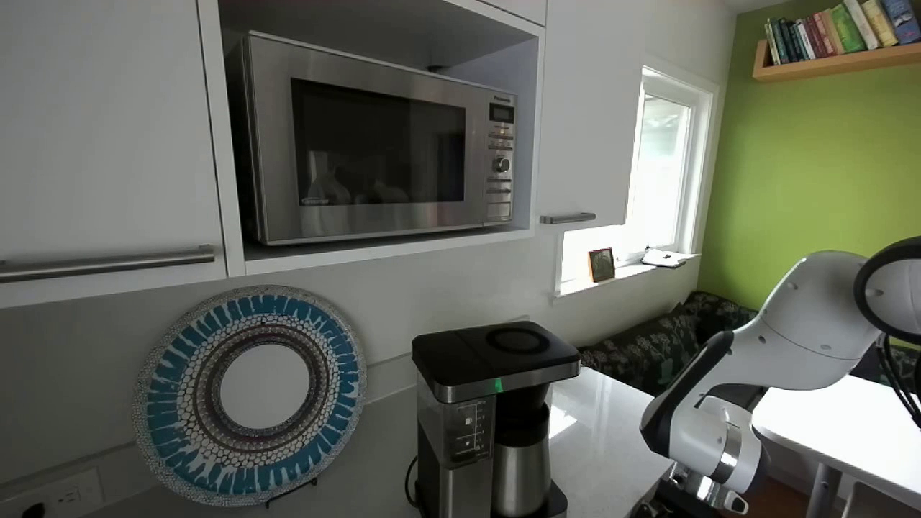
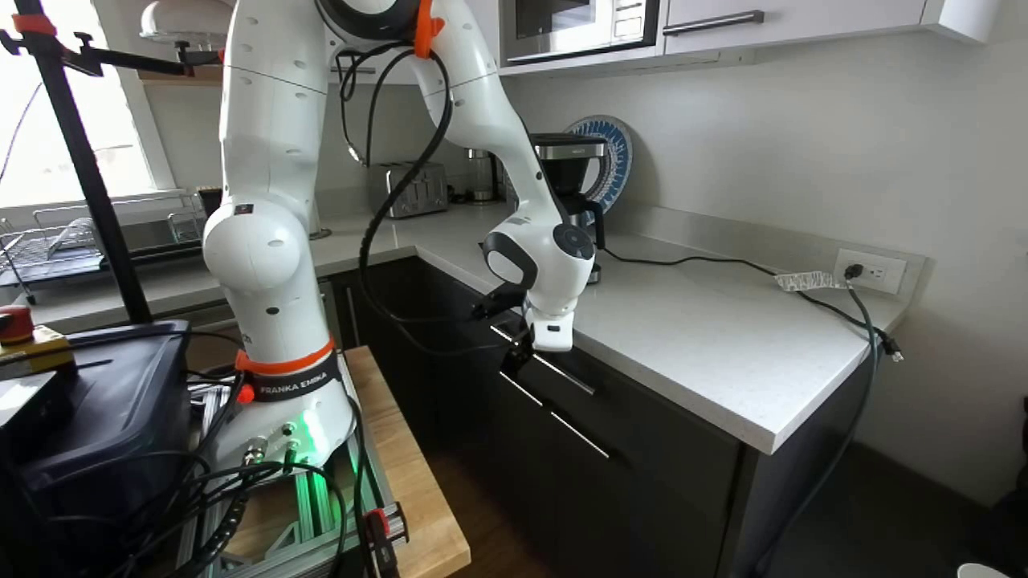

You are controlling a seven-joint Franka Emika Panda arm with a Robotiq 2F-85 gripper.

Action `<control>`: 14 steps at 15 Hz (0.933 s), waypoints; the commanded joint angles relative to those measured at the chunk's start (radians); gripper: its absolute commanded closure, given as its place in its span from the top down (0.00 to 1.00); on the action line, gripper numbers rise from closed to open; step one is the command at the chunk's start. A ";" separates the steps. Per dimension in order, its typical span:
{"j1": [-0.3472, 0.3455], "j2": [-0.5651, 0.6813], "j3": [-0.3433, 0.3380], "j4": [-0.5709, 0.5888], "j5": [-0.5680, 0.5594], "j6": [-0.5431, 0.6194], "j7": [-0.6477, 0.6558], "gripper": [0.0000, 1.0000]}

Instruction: Open the first top drawer

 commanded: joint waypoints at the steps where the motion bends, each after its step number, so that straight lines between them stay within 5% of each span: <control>1: 0.016 0.007 -0.009 -0.010 -0.050 0.001 0.025 1.00; 8: 0.024 -0.021 -0.030 -0.041 -0.259 -0.021 0.154 1.00; 14: -0.007 -0.050 0.010 -0.111 -0.064 0.042 0.056 1.00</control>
